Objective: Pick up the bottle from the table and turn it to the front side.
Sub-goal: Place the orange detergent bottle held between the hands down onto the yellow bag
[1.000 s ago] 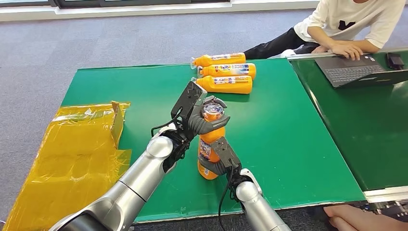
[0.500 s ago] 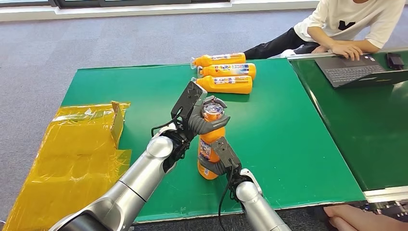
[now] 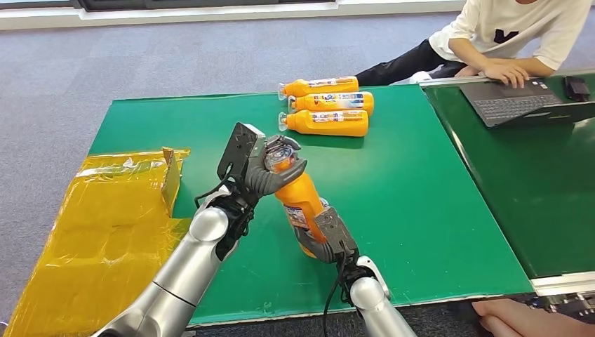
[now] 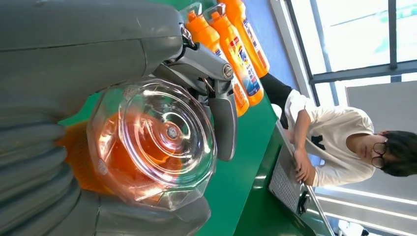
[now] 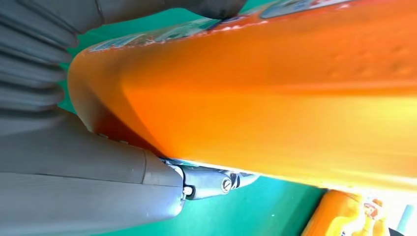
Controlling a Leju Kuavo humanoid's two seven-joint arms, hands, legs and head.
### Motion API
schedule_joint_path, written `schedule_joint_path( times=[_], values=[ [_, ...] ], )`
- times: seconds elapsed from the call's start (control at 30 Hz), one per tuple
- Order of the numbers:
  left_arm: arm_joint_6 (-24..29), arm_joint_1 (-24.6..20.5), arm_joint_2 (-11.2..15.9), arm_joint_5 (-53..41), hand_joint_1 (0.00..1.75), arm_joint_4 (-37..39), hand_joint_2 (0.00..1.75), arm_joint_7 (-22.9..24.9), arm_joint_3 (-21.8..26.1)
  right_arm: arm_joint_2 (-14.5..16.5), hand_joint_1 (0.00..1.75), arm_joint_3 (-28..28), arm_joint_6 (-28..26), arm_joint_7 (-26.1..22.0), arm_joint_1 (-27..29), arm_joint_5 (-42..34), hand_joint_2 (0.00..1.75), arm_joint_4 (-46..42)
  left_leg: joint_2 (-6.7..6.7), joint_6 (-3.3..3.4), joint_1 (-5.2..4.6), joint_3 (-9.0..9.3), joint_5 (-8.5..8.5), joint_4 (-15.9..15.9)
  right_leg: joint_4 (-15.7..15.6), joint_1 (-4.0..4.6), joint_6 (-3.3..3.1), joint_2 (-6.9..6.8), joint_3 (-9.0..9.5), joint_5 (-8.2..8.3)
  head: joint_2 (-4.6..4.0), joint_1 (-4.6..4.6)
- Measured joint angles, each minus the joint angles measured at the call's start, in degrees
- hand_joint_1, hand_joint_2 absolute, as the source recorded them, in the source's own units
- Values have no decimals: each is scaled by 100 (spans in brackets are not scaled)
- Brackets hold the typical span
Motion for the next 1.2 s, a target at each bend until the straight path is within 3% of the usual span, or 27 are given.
schedule_joint_path(
  times=[0.63,0.93,1.2],
  values=[
    [142,184,126,-480,175,-269,175,-78,252,-162,0,-113,-76,-35,350,46,0,-727,-1,0,0,-2,0,0,0,0,0,-1,-2,0,0,2],
    [390,190,315,-1521,175,-577,175,78,334,-202,0,-279,-85,-99,544,-37,0,-898,0,0,0,-2,0,0,-1,0,0,0,-4,0,0,2],
    [293,140,388,-1475,175,-481,175,-64,473,-235,0,-337,-113,-199,548,-214,0,-895,0,0,0,-2,1,0,0,0,0,0,-3,0,0,1]
  ],
)
